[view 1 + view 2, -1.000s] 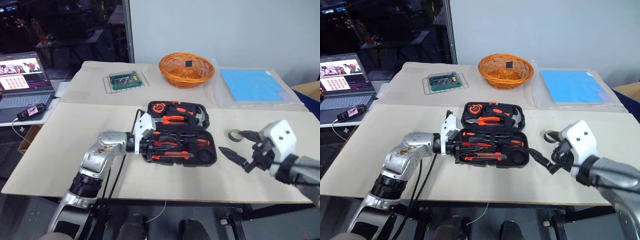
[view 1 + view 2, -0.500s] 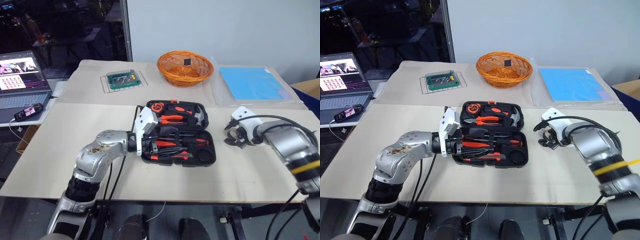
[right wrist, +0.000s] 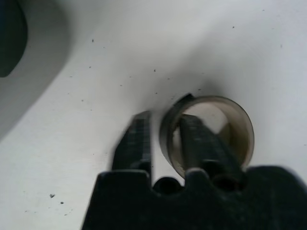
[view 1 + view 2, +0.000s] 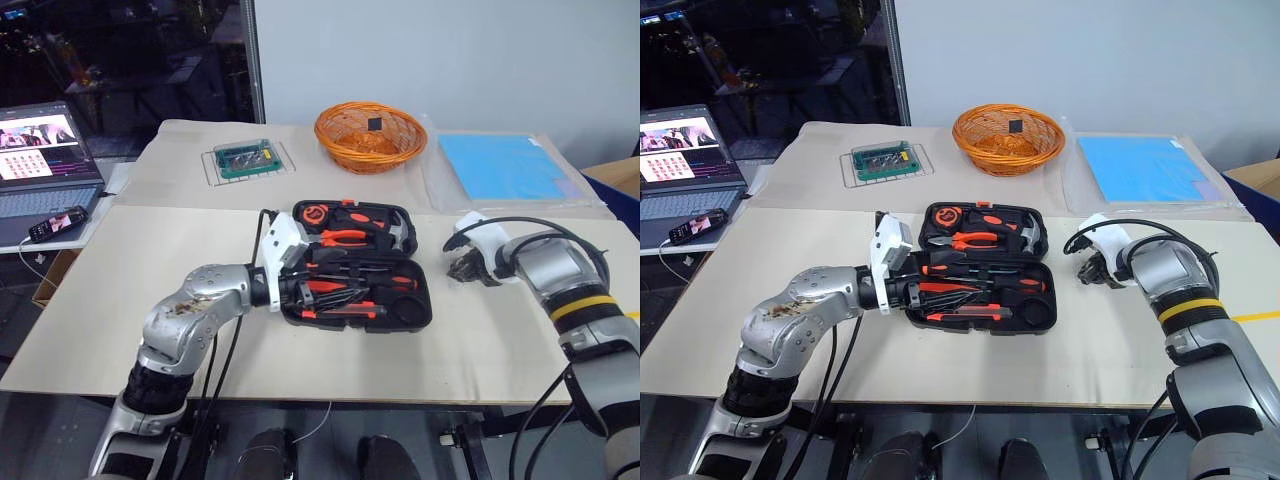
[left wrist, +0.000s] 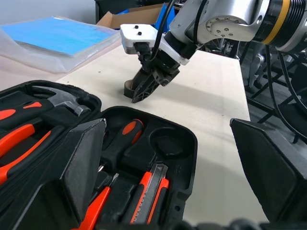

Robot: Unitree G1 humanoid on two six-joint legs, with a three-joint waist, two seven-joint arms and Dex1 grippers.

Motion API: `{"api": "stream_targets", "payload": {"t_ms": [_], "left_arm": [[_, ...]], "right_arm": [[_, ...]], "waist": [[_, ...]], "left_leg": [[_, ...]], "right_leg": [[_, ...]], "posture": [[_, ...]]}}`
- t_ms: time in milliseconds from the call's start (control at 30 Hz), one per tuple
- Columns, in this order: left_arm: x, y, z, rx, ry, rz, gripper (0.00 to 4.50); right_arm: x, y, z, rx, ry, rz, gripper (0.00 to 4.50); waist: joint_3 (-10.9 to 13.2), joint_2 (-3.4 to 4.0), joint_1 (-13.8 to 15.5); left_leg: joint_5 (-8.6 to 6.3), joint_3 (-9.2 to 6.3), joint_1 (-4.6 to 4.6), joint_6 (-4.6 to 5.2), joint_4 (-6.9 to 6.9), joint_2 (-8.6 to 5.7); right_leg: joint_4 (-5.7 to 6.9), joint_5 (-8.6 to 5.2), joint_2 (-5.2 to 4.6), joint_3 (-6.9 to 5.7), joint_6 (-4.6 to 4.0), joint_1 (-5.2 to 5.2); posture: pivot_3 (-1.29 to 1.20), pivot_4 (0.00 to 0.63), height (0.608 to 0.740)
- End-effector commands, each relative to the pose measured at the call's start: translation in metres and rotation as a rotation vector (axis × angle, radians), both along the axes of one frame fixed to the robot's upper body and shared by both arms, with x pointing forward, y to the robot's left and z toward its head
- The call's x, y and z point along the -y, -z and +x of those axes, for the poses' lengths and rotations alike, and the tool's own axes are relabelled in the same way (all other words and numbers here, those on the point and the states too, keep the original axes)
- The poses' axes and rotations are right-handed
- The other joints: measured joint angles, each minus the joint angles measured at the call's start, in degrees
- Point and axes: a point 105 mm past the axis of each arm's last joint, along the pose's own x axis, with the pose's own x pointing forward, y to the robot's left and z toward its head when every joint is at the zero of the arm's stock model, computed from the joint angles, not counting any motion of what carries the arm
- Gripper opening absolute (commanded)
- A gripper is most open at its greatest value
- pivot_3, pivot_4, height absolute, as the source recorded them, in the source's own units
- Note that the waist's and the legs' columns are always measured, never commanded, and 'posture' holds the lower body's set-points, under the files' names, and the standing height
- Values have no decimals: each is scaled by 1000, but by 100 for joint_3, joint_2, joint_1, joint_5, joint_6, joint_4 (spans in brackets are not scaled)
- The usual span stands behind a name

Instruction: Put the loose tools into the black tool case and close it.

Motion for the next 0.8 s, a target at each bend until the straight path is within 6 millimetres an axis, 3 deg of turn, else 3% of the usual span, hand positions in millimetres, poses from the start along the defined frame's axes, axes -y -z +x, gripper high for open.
{"api": "stream_targets", "payload": {"t_ms": [33, 67, 167, 267, 400, 567, 800], "left_arm": [[-3, -12, -7, 54, 22, -25, 4429], [-4, -12, -8, 54, 28, -26, 4429], [-18, -12, -19, 50, 73, -12, 4429], [-34, -8, -30, 36, 112, 34, 4429], [-53, -7, -42, 22, 143, 87, 4429], [-63, -5, -44, 25, 166, 130, 4429], [-61, -3, -45, 35, 172, 133, 4429]], "right_arm": [[1, -37, -7, 83, -26, 55, 15], [-2, -46, -11, 101, -42, 75, 15], [-44, -75, -48, 92, -248, 126, 15], [-77, -76, -77, 49, -405, 96, 15], [-110, -67, -95, 16, -515, 88, 15], [-113, -38, -98, -43, -533, 21, 15], [-111, -12, -101, -113, -536, -13, 15]], "waist": [[0, 1, 3], [5, 7, 10], [24, 33, 21], [27, 37, -37], [28, 35, -78], [33, 29, -13], [36, 24, 25]], "left_leg": [[0, 0, 0, 0, 0, 0], [0, 1, 0, 0, 0, 0], [-1, 1, -4, 0, -3, 1], [-4, 2, -2, -7, -4, 10], [-30, -1, 17, -55, -4, 18], [-32, -2, 17, -59, 5, 8], [-32, 1, 12, -57, 3, 10]], "right_leg": [[2, 0, 0, 0, 0, -1], [3, 0, 0, 0, 0, -2], [3, -1, -3, 1, 0, -8], [19, -8, 0, -2, -13, -15], [24, -40, 0, -9, -59, -8], [17, -38, -15, -13, -58, -19], [15, -38, -14, -13, -59, -15]], "posture": [[0, 150, 740], [0, 150, 740], [0, 150, 740], [0, 150, 740], [0, 150, 740], [0, 150, 740], [0, 150, 740]]}}
